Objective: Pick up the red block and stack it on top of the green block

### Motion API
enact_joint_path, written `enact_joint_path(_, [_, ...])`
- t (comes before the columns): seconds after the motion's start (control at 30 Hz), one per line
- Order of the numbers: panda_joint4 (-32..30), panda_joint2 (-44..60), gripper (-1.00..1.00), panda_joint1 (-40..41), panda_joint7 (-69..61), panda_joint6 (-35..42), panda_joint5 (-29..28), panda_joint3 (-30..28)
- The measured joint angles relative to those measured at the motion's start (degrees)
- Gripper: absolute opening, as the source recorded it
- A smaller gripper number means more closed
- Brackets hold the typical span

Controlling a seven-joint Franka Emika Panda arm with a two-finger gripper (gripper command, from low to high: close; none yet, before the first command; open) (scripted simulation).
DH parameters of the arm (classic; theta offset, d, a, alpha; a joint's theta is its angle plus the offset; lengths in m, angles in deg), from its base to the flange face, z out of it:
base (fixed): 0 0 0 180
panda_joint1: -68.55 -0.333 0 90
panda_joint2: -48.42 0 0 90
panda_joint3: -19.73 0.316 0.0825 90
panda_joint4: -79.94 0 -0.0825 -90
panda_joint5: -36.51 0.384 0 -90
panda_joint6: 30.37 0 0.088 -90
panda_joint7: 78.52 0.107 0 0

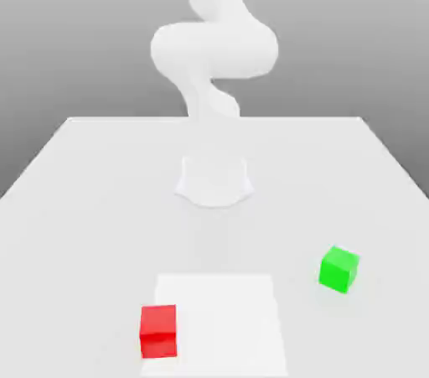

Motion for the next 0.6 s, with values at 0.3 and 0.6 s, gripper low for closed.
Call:
enact_joint_path(0.3, [-5.00,19.07,0.00,-1.68,-6.96,-8.10,2.38,-4.84])
enact_joint_path(0.6, [-9.92,37.77,0.00,-1.18,-13.55,-16.06,4.38,-7.55])
